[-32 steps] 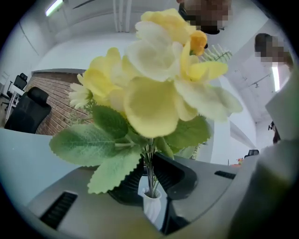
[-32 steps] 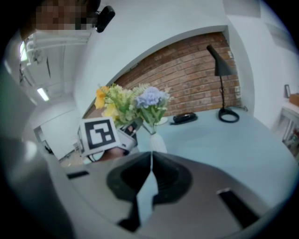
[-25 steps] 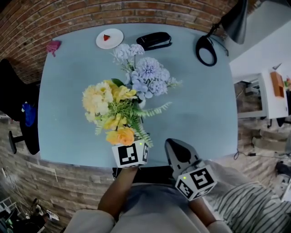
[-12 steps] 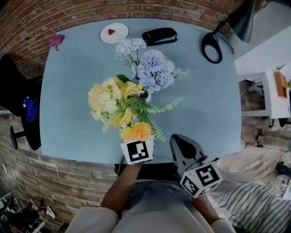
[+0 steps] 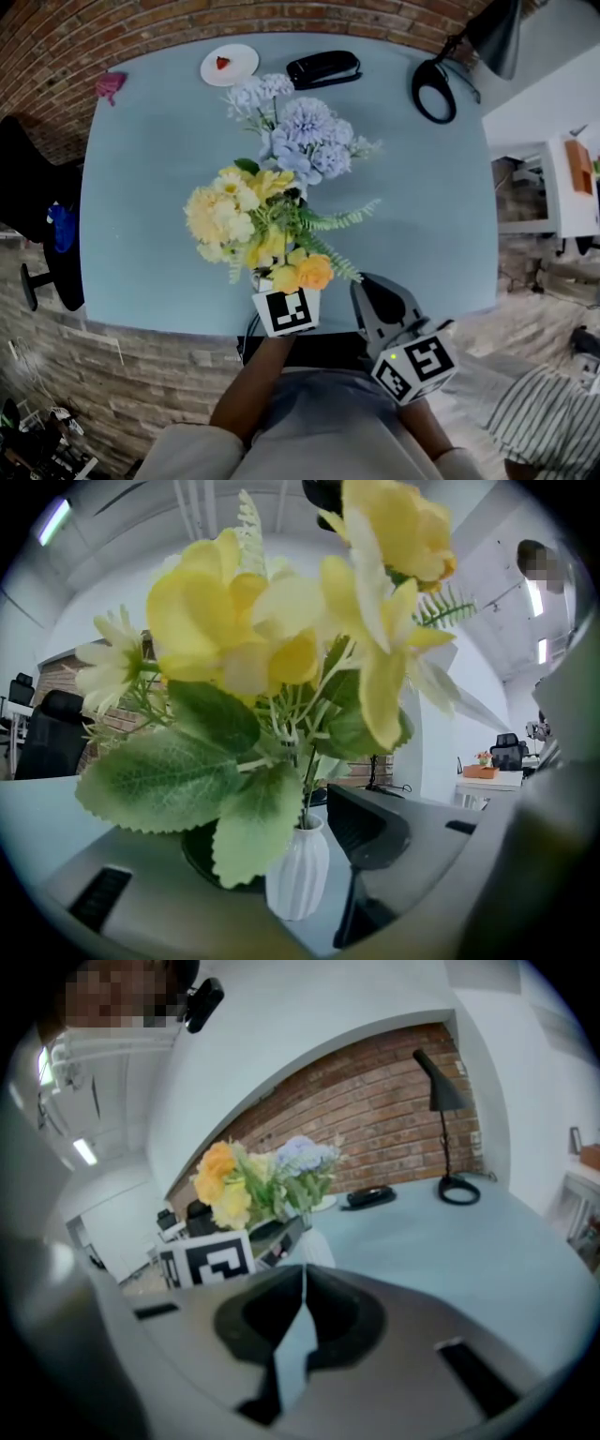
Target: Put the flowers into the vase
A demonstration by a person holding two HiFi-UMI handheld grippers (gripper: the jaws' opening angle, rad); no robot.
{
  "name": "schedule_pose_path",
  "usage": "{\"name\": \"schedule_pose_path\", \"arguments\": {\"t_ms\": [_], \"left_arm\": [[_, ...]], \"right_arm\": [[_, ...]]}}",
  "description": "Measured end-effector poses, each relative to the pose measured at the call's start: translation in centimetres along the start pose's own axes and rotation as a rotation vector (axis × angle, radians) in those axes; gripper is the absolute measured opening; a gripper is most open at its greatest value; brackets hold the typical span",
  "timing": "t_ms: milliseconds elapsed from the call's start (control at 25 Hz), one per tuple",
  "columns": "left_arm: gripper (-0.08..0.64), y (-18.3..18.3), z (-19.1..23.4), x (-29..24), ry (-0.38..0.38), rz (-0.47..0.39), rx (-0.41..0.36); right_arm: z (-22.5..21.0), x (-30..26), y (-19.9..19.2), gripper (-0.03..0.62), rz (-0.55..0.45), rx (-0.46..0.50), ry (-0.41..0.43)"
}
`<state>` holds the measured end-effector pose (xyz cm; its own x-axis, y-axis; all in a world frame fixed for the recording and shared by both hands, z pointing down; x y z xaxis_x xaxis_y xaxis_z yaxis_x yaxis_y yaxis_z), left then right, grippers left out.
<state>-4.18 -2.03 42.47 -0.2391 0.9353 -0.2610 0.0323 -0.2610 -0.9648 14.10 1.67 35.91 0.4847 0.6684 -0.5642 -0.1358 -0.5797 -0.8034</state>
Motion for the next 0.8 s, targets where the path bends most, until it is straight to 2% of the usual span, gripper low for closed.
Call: {"name": "schedule_pose_path", "arguments": {"t_ms": [120,160,600,800], "left_arm": [[0.208,0.9,-0.1,-0.6,0.062,-0.214,0.086],[0.213,0.8,-0.3,-0.7,0.066,-0.241,0.102],[0.216,0.0,-1.4,1.0,0.016,-0.19,0.143],[0.176,0.0,-2.2,2.2,-0.044,-0.158,0.129]], "right_arm": [[-0.1,0.1,0.0,0.025,-0.001,-0.002,0.0],[-0.1,0.1,0.0,0.025,-0.002,-0.003,0.0],[0.2,0.6,-0.2,0.025,-0.021,-0.006,-0.006],[0.3,0.6,0.1,0.023,-0.049,-0.009,0.008]]}}
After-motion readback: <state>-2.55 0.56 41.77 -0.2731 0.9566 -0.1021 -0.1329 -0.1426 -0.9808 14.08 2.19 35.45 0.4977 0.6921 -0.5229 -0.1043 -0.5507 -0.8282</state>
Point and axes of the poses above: the fingertips, and each gripper's own axes: x backward along the fingers, z to its left, y out of its top, the point moved 9 cm from there along x, backward along the fingers, and after that the axes turned 14 degrees about -y, right-handed, at the moved point
